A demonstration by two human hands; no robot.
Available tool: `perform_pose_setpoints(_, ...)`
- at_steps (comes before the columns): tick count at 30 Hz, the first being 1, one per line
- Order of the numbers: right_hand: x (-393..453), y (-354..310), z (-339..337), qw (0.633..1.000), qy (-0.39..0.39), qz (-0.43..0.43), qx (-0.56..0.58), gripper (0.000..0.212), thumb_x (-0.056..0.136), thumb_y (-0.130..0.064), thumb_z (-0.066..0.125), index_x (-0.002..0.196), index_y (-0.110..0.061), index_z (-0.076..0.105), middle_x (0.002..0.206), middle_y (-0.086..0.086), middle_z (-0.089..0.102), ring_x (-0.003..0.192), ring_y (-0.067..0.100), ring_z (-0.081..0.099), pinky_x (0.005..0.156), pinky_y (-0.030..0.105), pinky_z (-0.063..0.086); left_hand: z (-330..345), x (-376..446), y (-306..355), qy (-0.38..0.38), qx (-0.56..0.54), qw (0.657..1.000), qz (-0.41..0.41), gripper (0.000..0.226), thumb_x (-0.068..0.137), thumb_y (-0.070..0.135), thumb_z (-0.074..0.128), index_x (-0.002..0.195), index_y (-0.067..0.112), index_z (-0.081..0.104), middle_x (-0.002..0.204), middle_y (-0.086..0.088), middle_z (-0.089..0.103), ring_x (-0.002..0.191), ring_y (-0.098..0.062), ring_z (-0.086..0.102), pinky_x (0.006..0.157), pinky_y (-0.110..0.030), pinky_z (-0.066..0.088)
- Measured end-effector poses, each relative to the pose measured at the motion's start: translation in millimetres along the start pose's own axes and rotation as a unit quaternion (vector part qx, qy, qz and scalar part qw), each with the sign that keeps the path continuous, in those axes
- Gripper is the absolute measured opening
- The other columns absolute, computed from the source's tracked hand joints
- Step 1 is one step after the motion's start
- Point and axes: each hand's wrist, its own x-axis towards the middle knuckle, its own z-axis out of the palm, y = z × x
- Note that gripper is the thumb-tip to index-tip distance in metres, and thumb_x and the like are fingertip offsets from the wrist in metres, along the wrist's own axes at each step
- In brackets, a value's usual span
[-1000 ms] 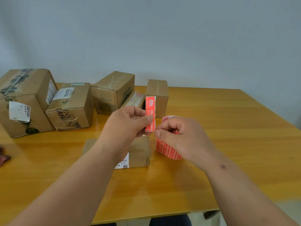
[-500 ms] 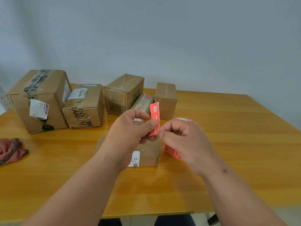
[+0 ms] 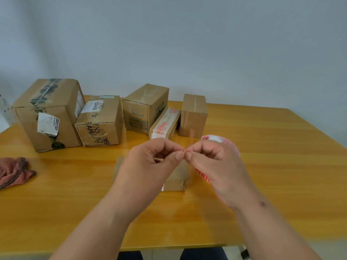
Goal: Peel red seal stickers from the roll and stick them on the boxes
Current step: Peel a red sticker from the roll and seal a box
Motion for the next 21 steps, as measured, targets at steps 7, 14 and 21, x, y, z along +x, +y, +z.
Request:
perform_pose_setpoints(7,-4.1,4.0,-2.1,0.999,-0.008,-0.006,-0.035,0.015,0.085,-0.015,0.065,0.074,-0.022,0.073,0.074,-0.01,0.07,0.07,-0.002,0.059,0.062,0.012,0.045,2.4,0.2,-2.2,-0.013,-0.004,1.0,-0.015,0.005,0.081,0.022,0.073,0.08,0.026,0.076,0.075,0.007,0.074,0.07,-0.006,0.066,0.06,-0.01,0.05)
perform_pose_setpoints(14,-5.7,3.9,-2.3,0.996,-0.014,-0.025,-0.088,0.015,0.083,-0.013,0.066,0.07,-0.02,0.069,0.066,-0.015,0.061,0.064,-0.001,0.055,0.058,0.01,0.04,6.2,0.8,-7.0,0.01,0.01,1.0,-0.026,0.009,0.083,0.026,0.071,0.074,0.026,0.074,0.07,0.005,0.071,0.061,-0.01,0.06,0.053,-0.015,0.047)
perform_pose_setpoints(21,-2.7,4.4,-6.6,0.99,-0.006,-0.023,-0.14,0.014,0.078,-0.005,0.062,0.065,-0.011,0.062,0.061,-0.011,0.054,0.064,-0.005,0.049,0.057,0.007,0.037,-2.3,9.9,-13.4,0.066,0.034,0.995,-0.062,0.017,0.095,0.023,0.055,0.081,0.021,0.063,0.071,-0.006,0.064,0.06,-0.008,0.051,0.049,-0.014,0.04)
